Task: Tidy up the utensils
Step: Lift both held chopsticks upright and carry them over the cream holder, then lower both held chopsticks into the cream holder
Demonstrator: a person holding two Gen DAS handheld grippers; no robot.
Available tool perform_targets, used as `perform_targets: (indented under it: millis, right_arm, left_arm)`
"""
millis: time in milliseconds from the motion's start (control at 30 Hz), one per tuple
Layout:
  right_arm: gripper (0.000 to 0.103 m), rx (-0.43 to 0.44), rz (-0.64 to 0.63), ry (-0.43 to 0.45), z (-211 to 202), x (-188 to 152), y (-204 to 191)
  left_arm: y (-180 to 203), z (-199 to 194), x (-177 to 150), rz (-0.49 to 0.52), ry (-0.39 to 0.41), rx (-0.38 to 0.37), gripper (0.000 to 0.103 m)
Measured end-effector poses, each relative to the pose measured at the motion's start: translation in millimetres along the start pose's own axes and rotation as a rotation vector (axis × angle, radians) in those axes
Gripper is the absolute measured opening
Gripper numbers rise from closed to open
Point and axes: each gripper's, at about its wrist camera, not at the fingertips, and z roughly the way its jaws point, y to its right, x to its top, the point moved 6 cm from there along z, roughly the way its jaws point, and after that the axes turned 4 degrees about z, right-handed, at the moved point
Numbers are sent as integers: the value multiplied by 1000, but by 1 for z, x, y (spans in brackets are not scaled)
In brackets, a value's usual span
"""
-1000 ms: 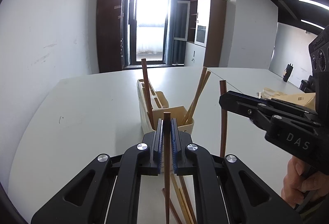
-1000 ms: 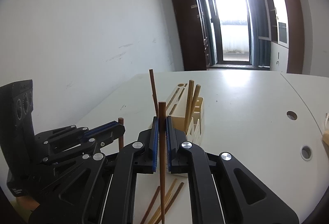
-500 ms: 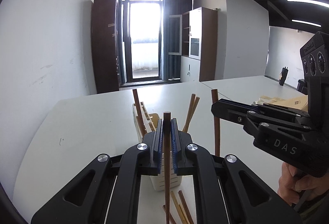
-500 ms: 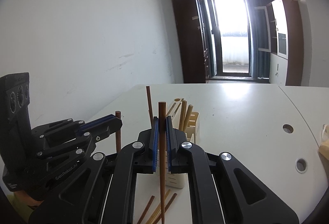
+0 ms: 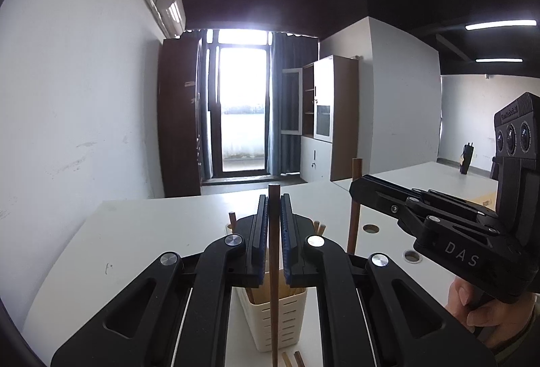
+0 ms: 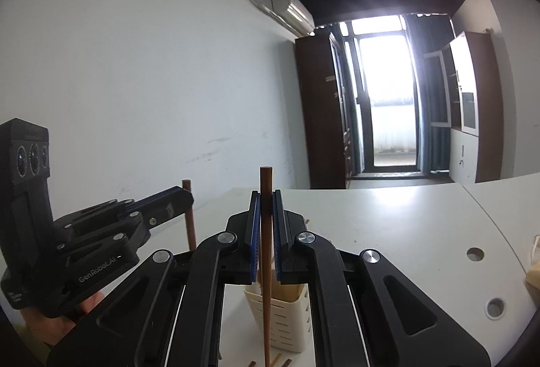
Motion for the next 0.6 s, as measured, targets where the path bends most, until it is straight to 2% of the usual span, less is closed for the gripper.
perform_targets:
  millis: [200,333,600]
  right_arm:
    - [8,20,-7,44,4,2,-2]
    - [8,29,13,100,-1,7,3]
    - [7,67,27,283,-13,22,3]
  left_arm:
    - [2,-1,10,-10,57,0,7]
    - [-3,-9,19,-28,131,18,7]
    - [-17,-38,37,-119,345,69,7]
